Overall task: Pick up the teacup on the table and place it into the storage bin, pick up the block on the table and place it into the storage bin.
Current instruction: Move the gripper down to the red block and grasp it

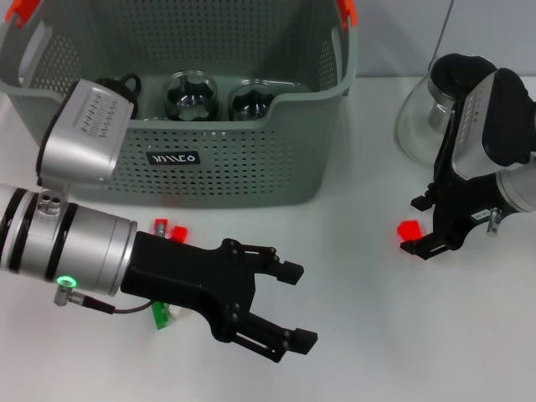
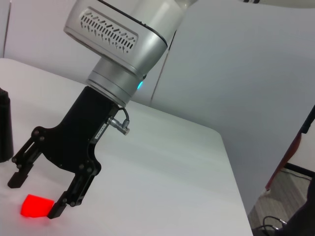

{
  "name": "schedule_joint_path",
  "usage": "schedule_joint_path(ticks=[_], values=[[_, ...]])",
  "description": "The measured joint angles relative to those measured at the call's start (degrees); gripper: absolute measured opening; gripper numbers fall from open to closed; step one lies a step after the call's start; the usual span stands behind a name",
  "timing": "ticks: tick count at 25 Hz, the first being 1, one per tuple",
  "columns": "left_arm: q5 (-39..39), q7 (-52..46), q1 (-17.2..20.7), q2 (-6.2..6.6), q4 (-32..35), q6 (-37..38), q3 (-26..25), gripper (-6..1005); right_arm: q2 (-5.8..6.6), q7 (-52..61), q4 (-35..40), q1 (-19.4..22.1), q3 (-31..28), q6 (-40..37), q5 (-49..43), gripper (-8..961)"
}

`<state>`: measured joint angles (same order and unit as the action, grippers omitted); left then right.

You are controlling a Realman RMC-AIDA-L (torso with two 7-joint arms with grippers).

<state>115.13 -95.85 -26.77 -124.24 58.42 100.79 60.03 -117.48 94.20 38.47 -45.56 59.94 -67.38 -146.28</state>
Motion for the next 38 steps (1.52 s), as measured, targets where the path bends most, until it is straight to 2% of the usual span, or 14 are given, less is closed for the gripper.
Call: schedule_joint_path(ticks=[5, 19, 24, 38], values=[[0.0, 0.0, -0.4, 0.05, -0.5, 0.0, 0.0, 948, -0.34, 0.3, 0.0, -0.3, 0.0, 0.1, -0.9, 802], [0.2, 0.0, -0.4, 0.14, -0.5, 0.0, 0.0, 948, -1.04, 0.6, 0.2, -0.3, 0.0, 0.4, -1.1, 691], [0.2, 0.0, -0.4, 0.14, -0.5, 0.0, 0.0, 947, -0.73, 1.0, 0.3, -0.3, 0.0, 0.4, -1.1, 536], [0.1, -0.4, -0.4, 0.14, -0.5, 0.0, 0.0, 947, -0.51, 2.3, 0.8, -0.1, -0.6, -1.2, -1.1, 540]])
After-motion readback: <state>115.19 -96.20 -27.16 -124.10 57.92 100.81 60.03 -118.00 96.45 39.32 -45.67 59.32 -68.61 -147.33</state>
